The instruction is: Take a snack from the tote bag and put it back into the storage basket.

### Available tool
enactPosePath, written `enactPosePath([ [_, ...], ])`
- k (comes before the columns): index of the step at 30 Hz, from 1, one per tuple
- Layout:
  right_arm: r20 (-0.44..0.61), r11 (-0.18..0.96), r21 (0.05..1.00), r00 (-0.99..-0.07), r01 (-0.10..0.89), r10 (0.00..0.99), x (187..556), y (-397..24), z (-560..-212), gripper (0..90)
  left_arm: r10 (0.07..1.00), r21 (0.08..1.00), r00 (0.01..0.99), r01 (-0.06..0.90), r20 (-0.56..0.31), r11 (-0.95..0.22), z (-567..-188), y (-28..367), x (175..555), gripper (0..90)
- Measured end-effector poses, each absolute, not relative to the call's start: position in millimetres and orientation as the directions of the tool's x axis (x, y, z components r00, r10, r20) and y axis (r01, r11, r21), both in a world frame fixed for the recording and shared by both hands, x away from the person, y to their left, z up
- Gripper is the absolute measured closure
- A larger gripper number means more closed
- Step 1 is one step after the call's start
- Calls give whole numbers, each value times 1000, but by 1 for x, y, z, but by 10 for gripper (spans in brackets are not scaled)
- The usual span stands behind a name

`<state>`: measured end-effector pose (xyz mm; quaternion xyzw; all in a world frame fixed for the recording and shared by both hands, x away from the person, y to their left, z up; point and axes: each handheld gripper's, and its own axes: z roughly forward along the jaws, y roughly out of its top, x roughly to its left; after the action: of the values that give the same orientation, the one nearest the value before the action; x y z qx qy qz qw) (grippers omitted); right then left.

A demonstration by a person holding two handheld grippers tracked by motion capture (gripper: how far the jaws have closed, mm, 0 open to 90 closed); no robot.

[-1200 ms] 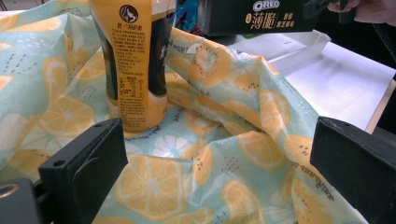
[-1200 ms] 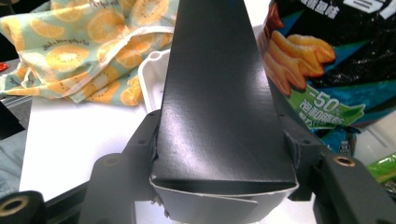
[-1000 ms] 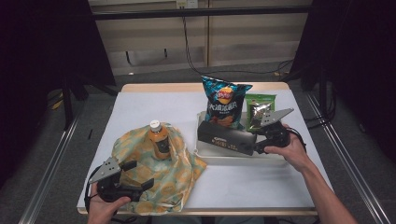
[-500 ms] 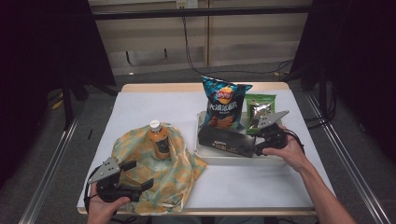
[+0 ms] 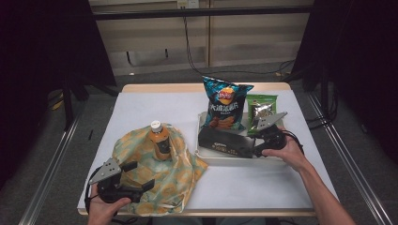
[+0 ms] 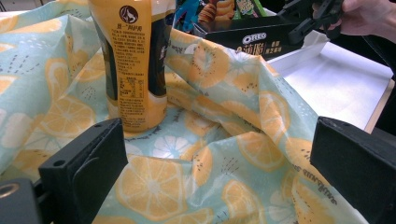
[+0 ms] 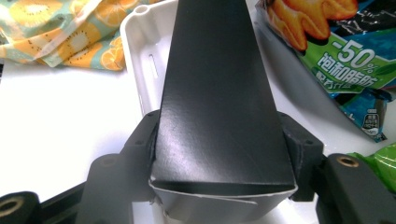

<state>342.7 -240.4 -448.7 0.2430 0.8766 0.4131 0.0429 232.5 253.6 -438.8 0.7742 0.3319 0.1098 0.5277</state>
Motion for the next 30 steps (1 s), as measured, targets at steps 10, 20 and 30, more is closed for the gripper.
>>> enactPosePath([
  [10, 120, 525, 750, -863, 402, 490, 340, -240, -447, 310, 633, 888, 753, 401, -180, -224, -439, 254, 233, 35],
  [20, 110, 421, 814, -818, 400, 565, 323, -247, -426, 443, 636, 888, 750, 402, -179, -224, -439, 255, 233, 36],
  [30, 156, 417, 802, -823, 428, 546, 294, -244, -432, 870, 638, 890, 749, 399, -178, -220, -438, 255, 233, 42],
])
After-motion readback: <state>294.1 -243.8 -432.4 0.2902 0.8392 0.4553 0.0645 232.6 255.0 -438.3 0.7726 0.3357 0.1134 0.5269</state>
